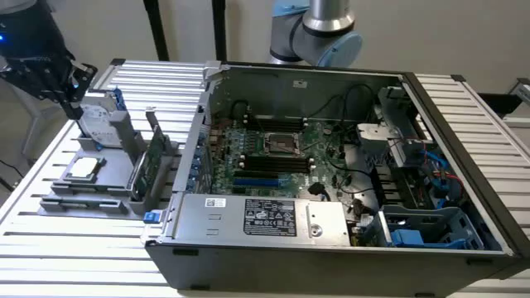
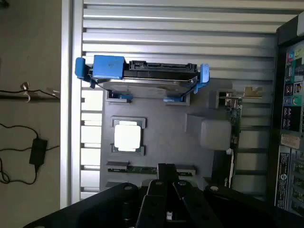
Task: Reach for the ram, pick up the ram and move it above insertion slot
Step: 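Reach for the ram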
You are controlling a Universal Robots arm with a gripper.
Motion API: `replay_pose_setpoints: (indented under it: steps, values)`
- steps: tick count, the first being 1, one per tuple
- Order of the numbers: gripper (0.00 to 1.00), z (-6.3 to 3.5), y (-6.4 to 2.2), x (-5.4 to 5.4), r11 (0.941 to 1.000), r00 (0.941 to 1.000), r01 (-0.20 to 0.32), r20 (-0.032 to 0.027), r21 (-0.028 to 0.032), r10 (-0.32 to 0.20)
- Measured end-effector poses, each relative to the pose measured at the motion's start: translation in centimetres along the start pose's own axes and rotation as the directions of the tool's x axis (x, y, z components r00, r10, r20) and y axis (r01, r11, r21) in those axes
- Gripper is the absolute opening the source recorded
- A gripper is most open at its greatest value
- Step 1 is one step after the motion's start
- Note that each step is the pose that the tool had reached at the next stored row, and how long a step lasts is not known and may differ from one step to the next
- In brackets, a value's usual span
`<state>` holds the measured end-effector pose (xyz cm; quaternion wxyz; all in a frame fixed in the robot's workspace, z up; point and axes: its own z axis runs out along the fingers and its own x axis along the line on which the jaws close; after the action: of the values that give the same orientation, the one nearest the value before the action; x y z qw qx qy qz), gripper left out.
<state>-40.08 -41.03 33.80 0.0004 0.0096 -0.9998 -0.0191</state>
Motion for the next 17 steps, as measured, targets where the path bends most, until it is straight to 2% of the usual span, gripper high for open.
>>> replay_pose_setpoints:
  steps: [13,17]
  values:
    - [0.11,-0.01,-0.02,0.0,1.0,1.0,0.0,-0.0002,0.0001,0.0]
    - [0.11,0.02,-0.81,0.01,1.0,1.0,0.0,-0.0001,0.0,0.0]
